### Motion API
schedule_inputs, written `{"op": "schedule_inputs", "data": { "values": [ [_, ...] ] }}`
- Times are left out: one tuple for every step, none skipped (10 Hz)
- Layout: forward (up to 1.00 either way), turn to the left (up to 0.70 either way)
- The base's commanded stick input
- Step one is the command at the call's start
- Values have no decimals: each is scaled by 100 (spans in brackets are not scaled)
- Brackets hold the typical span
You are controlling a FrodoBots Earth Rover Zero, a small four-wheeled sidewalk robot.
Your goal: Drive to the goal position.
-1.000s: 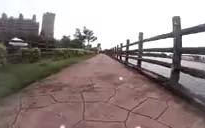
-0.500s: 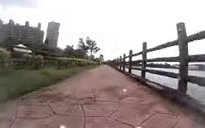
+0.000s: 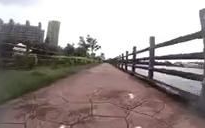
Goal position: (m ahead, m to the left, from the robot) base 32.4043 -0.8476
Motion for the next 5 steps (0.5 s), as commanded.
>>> {"op": "schedule_inputs", "data": {
  "values": [
    [100,5],
    [100,2],
    [100,-5],
    [100,-12],
    [100,5]
  ]
}}
